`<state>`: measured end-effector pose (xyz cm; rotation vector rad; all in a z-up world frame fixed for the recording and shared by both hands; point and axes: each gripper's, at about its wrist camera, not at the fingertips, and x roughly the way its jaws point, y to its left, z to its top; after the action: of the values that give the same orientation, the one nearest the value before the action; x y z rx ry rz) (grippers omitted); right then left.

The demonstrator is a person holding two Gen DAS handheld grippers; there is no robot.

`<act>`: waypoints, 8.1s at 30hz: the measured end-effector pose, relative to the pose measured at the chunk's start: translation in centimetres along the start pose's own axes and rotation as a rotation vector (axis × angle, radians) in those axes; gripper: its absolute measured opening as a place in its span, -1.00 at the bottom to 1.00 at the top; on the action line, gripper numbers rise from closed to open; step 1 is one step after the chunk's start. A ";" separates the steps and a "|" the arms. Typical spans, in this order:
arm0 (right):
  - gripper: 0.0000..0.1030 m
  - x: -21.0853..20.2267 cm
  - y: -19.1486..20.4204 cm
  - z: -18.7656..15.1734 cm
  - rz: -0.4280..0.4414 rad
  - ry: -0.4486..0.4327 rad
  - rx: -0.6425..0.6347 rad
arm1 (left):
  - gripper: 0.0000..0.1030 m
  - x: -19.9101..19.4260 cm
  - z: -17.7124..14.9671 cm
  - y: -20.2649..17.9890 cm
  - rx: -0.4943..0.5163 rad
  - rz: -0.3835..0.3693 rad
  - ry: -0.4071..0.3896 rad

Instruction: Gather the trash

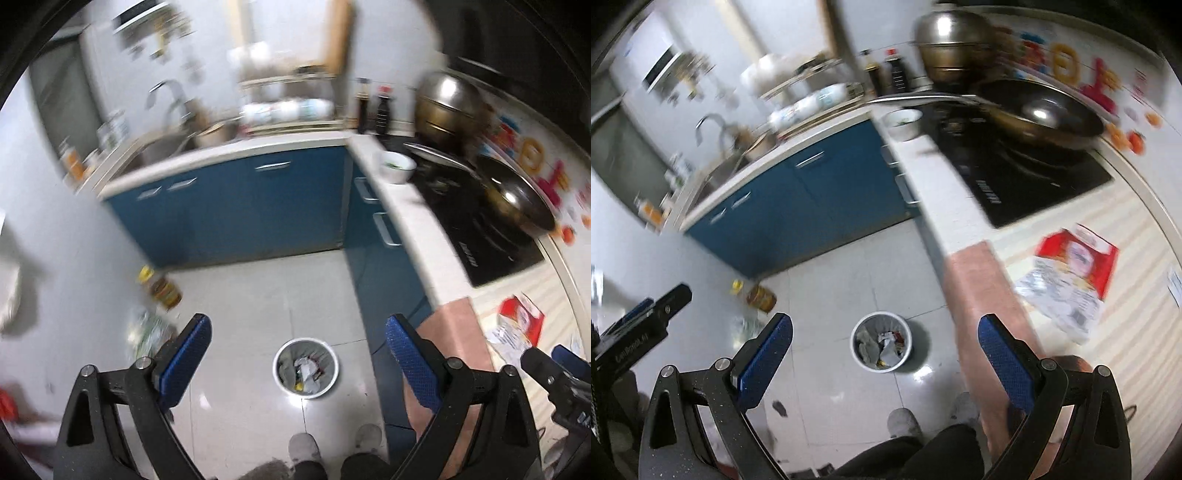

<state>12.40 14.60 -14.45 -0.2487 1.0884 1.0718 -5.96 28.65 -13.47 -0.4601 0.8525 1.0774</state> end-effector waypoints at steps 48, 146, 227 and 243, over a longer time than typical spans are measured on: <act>-0.99 6.3 -52.0 1.3 -0.516 -0.088 0.555 | -0.86 11.5 -1.8 -42.2 0.516 -0.262 0.239; 1.00 3.2 11.6 -7.9 -0.086 -0.020 -0.380 | 1.00 -1.1 -10.0 11.4 -0.219 0.032 0.089; 1.00 -13.8 6.8 -10.1 0.254 0.121 -0.351 | 1.00 -16.7 -13.5 8.4 -0.267 -0.254 0.087; 1.00 -14.1 6.3 -10.6 0.273 0.134 -0.320 | 1.00 -17.0 -13.3 8.2 -0.250 -0.309 0.085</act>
<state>0.38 2.87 -6.24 -0.4405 1.0870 1.4937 -21.92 13.05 -7.56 -0.8243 0.6950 0.8850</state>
